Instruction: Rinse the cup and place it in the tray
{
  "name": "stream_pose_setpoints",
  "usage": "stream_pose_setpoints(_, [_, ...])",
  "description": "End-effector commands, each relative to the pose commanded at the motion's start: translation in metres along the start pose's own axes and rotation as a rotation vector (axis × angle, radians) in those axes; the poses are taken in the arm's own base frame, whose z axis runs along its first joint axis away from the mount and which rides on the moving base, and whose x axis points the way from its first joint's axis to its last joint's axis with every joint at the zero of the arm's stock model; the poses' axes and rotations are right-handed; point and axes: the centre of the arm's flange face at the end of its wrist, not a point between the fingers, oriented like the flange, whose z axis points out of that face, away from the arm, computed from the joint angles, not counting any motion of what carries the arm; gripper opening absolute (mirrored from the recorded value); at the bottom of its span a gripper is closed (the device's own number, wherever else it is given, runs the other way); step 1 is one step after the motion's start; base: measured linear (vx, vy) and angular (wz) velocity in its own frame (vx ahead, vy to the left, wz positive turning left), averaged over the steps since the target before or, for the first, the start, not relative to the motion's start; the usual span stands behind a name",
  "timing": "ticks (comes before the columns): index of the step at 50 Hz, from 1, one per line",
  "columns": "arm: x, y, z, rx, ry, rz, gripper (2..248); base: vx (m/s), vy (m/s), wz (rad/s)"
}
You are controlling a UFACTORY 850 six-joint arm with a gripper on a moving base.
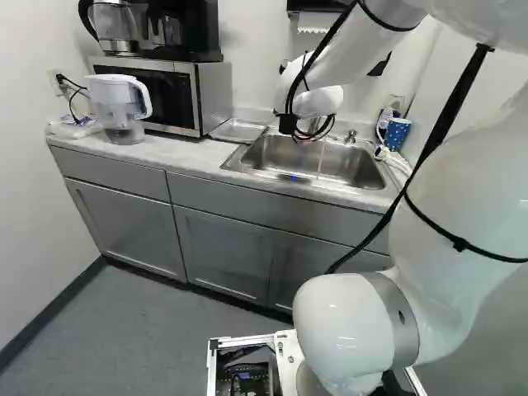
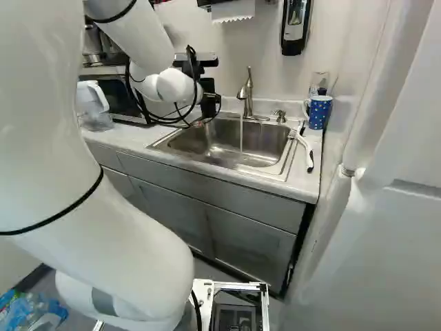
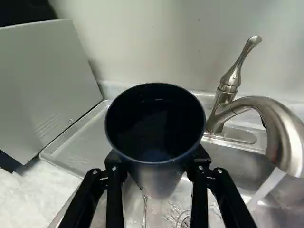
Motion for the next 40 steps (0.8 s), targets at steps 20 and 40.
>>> stream_pose_setpoints(20, [0.016, -0.007, -0.01, 0.014, 0.006, -0.004, 126, 0.0, 0.0, 0.0])
stream_pose_setpoints(40, [0.035, -0.009, -0.021, 0.018, 0.049, -0.003, 126, 0.0, 0.0, 0.0])
